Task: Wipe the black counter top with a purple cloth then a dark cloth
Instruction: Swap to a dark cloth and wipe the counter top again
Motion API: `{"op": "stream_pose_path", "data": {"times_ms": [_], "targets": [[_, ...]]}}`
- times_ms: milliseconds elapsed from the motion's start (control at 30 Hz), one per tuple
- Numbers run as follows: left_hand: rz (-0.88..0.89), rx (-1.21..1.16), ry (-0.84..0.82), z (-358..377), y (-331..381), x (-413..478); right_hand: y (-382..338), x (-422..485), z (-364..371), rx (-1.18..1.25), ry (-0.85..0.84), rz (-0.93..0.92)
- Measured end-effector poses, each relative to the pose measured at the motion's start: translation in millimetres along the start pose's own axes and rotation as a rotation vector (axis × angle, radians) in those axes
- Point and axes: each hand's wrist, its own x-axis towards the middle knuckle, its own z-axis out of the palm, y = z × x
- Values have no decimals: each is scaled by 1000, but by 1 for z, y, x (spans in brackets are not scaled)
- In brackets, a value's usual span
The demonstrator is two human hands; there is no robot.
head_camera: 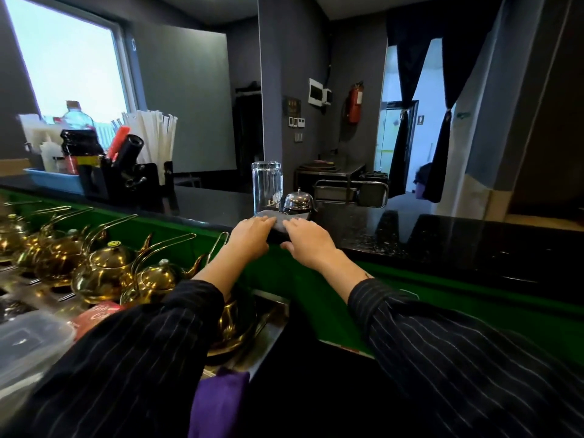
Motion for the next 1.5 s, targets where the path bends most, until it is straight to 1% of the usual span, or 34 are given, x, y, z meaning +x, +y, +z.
{"op": "stream_pose_path", "data": {"times_ms": [100,200,267,333,433,500,733,833,967,1033,1133,1200,1333,1400,1467,1500], "targets": [[21,41,77,-7,4,-12,0,-14,-7,-51,107,-11],[64,70,184,-14,14,-32,7,-36,-18,-132,161,-70],[74,48,238,-21,25,-45,16,-54,-27,-209,224,-122],[72,-43,298,-36,43,-54,28,-71,-37,-239,309,-136],[74,-236,351,-67,77,-55,48,-96,-69,-209,355,-81],[106,-307,370,-87,100,-51,66,-115,-95,-204,377,-37],[255,-443,419,-125,211,-43,140,-200,-168,-137,389,77],[347,-459,443,-134,267,-45,171,-250,-189,-180,401,140],[460,-483,408,-137,346,-50,214,-319,-206,-246,365,225],[480,-502,377,-135,386,-53,234,-351,-212,-258,335,280],[498,-534,347,-135,441,-55,265,-389,-221,-320,354,377],[497,-580,344,-137,474,-53,283,-405,-227,-374,391,424],[486,-689,336,-137,529,-35,318,-421,-235,-412,516,480],[479,-739,298,-129,550,-26,333,-430,-232,-400,558,496],[513,-731,222,-110,564,-23,344,-443,-219,-313,498,521],[539,-712,181,-98,567,-25,348,-451,-209,-255,416,536]]}}
